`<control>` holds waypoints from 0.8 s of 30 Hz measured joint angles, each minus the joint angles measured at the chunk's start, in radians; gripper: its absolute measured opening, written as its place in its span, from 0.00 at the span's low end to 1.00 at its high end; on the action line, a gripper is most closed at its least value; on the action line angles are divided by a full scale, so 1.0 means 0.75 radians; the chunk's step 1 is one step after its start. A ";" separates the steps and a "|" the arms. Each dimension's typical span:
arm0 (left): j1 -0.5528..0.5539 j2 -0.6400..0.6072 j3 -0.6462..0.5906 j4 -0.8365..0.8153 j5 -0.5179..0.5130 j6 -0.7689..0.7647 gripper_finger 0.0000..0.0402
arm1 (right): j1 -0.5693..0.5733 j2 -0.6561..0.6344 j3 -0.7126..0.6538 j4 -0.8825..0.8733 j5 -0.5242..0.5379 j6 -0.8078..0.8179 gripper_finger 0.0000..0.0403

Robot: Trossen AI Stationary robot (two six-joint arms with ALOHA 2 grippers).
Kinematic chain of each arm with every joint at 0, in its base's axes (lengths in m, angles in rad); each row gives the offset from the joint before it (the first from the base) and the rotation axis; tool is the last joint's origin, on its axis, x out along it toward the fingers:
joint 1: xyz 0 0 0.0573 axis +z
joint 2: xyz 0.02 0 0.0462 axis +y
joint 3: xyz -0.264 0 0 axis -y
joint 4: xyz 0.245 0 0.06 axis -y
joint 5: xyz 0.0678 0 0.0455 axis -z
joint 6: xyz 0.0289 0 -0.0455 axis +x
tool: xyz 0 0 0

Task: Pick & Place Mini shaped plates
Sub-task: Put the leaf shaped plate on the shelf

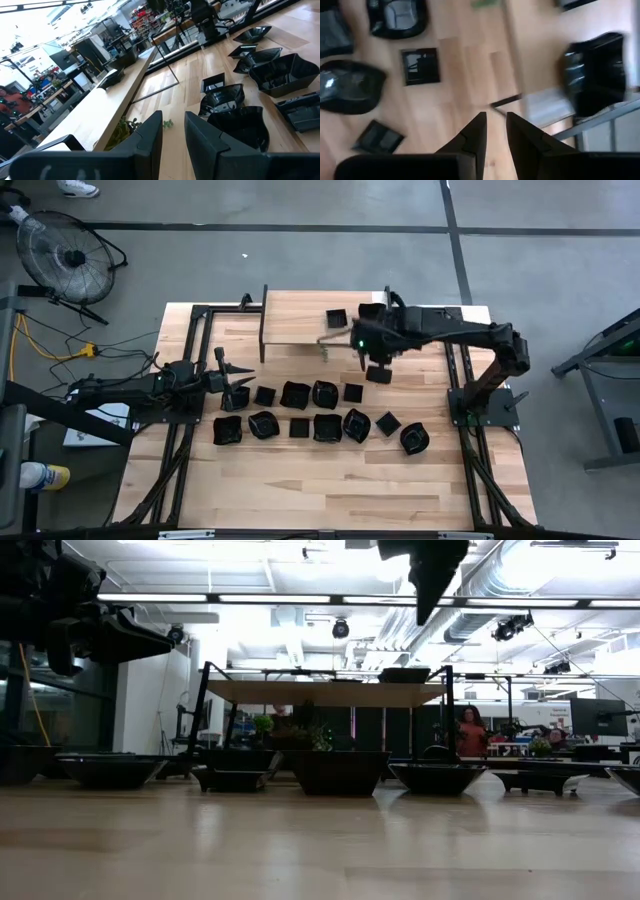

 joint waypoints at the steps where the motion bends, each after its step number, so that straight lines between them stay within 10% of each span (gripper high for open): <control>1: 0.000 0.000 0.000 0.000 0.000 0.000 0.20 | 0.021 -0.007 -0.034 0.003 -0.002 0.023 0.17; 24: 0.000 0.000 0.000 0.000 -0.001 0.000 0.20 | 0.249 -0.473 -1.057 0.537 -0.519 0.452 0.17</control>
